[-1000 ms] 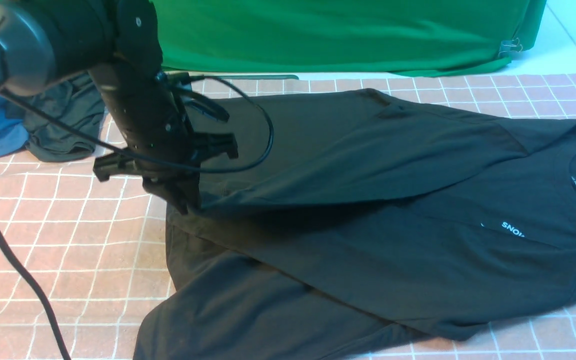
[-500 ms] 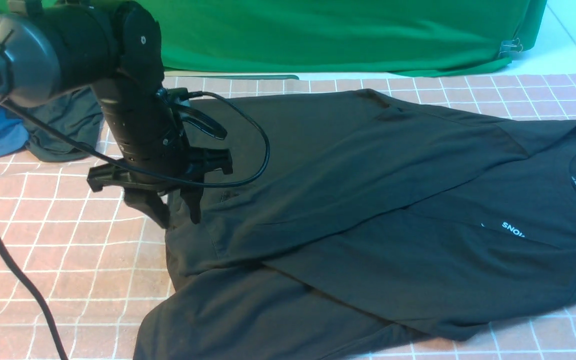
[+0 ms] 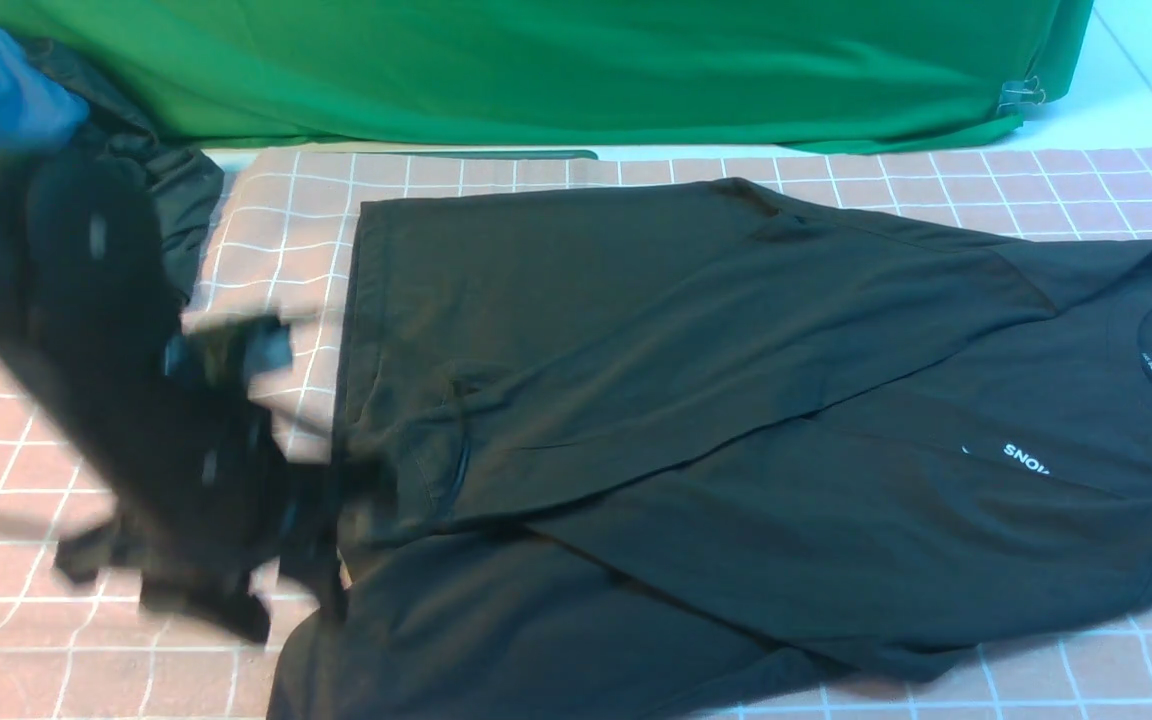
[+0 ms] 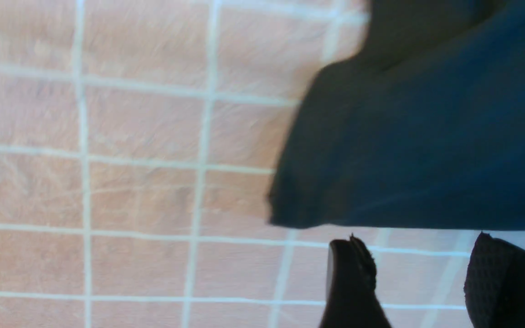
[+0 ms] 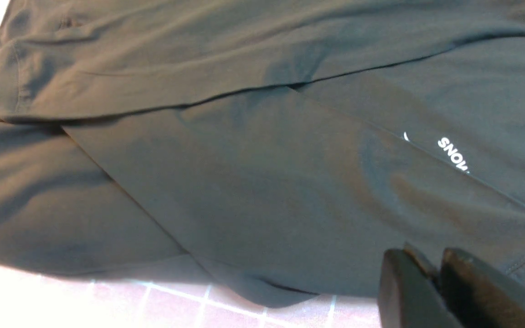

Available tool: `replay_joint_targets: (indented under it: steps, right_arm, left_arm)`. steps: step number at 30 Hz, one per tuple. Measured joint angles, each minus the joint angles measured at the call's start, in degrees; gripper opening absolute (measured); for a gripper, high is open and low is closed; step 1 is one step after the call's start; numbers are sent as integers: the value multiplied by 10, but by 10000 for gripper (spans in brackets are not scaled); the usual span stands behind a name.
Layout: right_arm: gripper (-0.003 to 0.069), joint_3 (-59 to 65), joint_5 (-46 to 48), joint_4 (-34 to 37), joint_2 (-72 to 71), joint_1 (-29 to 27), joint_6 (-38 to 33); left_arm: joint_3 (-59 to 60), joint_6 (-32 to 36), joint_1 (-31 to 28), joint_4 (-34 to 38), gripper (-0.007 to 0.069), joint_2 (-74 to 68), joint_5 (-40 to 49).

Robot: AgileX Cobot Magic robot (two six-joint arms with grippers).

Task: Fold a long-sleeved shirt over a pink coffee tablecloth.
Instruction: 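Grasp the near edge of the shirt at its hem and shoulder corners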

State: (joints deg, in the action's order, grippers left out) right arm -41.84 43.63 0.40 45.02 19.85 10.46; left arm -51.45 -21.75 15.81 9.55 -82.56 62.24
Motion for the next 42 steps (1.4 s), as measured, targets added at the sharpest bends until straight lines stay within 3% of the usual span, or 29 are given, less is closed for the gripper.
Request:
replay_joint_targets:
  steps: [8,14,17,21,24,31,37,42]
  right_arm:
    - [144,0,-9,-1,7,0,0]
    - [144,0,-12,-1,17,0,0]
    - [144,0,-13,-4,21,0,0]
    - [144,0,-13,-4,28,0,0]
    - [144,0,-13,-4,28,0,0]
    - [144,-6,21,-4,36,0,0]
    - [144,-74,156,-4,100,0,-18]
    - [144,-109,179,-4,149,0,-37]
  left_arm:
    - [78,31,1,-16,521,-46,-103]
    - [79,75,1,-2,550,-91,-127]
    - [76,83,1,-6,491,-103,-116]
    - [71,99,-1,-24,166,-109,-95]
    - [73,108,-1,-7,44,-98,-85]
    - [78,103,1,-5,27,-14,-21]
    - [78,75,1,-43,27,54,3]
    - [96,71,1,-61,27,60,2]
